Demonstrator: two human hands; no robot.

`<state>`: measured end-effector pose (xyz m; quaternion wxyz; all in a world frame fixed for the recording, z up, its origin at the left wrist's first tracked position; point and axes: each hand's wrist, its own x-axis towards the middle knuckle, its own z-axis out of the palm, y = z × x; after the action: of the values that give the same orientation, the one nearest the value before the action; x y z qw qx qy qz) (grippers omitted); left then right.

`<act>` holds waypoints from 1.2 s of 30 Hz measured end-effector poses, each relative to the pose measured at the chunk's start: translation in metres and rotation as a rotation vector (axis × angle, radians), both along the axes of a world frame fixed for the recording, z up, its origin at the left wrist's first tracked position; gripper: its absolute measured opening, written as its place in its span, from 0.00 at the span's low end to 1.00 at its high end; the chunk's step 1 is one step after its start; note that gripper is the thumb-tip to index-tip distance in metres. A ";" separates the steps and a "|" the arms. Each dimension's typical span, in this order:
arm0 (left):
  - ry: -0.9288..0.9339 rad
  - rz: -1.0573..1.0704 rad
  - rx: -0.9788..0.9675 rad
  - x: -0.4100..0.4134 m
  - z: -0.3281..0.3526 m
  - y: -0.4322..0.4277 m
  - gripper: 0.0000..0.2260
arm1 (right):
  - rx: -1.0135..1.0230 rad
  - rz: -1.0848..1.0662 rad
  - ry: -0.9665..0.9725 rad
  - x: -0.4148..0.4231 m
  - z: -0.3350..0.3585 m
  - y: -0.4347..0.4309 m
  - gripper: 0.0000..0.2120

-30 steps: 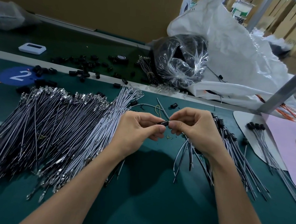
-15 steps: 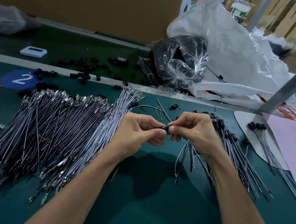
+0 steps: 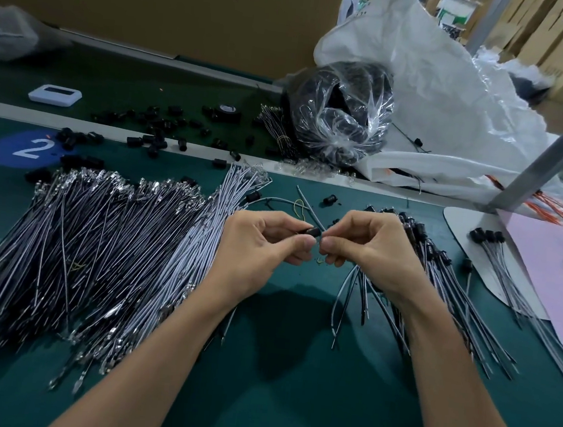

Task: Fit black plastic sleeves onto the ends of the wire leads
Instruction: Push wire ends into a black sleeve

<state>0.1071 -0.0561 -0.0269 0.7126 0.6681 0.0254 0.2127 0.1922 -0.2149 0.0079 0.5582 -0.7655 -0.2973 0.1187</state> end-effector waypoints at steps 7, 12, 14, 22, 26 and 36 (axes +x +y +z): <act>0.010 0.001 -0.040 -0.001 0.001 0.001 0.06 | 0.128 -0.038 -0.064 0.001 0.001 0.001 0.06; 0.012 -0.013 0.006 0.000 -0.002 0.000 0.07 | 0.101 0.015 -0.080 -0.003 -0.001 0.006 0.05; 0.015 -0.010 0.023 0.000 -0.003 -0.001 0.08 | 0.088 0.015 -0.087 -0.003 0.000 0.005 0.05; 0.031 -0.055 0.059 -0.004 0.000 0.000 0.06 | 0.079 0.035 -0.107 -0.002 -0.001 0.004 0.08; 0.037 -0.116 -0.009 -0.006 0.003 0.001 0.06 | 0.127 0.070 -0.141 -0.002 -0.001 0.004 0.10; -0.012 -0.035 0.071 -0.004 0.001 -0.001 0.11 | 0.106 0.039 -0.058 -0.003 -0.004 0.007 0.06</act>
<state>0.1031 -0.0567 -0.0262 0.6920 0.6921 0.0015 0.2049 0.1892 -0.2079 0.0034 0.5868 -0.7319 -0.3341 0.0913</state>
